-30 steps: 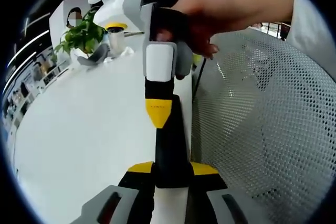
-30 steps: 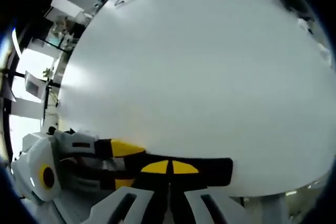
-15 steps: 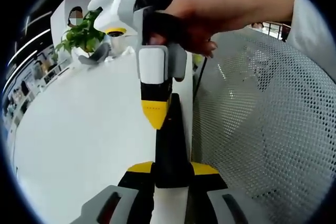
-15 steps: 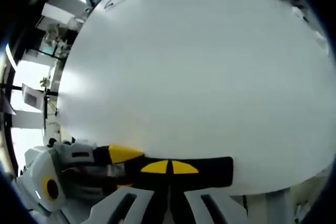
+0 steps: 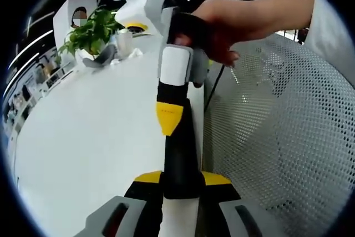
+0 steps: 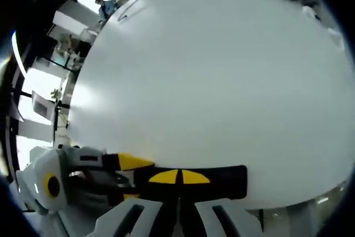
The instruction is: Press the specified remote control buttons in sequence, fully releasing each button before pressing the next.
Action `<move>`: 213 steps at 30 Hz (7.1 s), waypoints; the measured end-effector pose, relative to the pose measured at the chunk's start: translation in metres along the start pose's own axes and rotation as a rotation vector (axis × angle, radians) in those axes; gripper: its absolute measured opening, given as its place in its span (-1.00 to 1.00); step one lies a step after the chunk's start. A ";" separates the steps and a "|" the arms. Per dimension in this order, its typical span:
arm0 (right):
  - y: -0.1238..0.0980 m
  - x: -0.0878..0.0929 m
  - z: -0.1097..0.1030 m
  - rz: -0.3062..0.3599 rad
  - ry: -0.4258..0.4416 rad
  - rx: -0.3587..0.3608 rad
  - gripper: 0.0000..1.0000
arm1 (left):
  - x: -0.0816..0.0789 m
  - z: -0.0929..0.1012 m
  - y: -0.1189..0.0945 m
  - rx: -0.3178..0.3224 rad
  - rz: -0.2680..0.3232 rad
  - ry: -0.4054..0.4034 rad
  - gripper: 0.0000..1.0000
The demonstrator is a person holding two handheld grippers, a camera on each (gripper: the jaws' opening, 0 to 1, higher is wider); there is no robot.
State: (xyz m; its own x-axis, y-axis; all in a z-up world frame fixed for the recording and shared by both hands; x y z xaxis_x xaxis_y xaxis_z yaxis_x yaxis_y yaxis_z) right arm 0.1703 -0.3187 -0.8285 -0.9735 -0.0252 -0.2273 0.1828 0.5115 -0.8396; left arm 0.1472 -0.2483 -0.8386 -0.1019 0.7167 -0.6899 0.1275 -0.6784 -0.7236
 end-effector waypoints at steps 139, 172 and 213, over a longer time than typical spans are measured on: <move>-0.005 0.018 -0.001 -0.039 -0.031 0.041 -1.00 | 0.000 -0.006 0.000 -0.040 -0.006 -0.022 -0.52; -0.009 0.017 -0.002 -0.031 0.079 -0.063 -1.00 | -0.001 -0.003 0.000 -0.028 0.001 -0.023 -0.53; 0.001 0.011 -0.007 0.013 0.018 -0.068 -1.00 | -0.001 -0.002 0.001 -0.017 0.022 -0.032 -0.52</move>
State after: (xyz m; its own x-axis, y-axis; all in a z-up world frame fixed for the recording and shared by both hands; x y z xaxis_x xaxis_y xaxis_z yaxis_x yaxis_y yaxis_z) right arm 0.1590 -0.3125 -0.8278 -0.9736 -0.0028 -0.2282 0.1861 0.5692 -0.8009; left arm 0.1497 -0.2493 -0.8387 -0.1307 0.6962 -0.7059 0.1465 -0.6906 -0.7082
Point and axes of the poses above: the point that each gripper's makers call its tool centre point, and the gripper's own axes: y roughly forward along the fingers, z roughly to its right, x roughly out of its underside, the point moved 3 cm from there along -y, roughly backward along the fingers, and after that the axes turned 1 degree about -x, right-handed, at the moved point
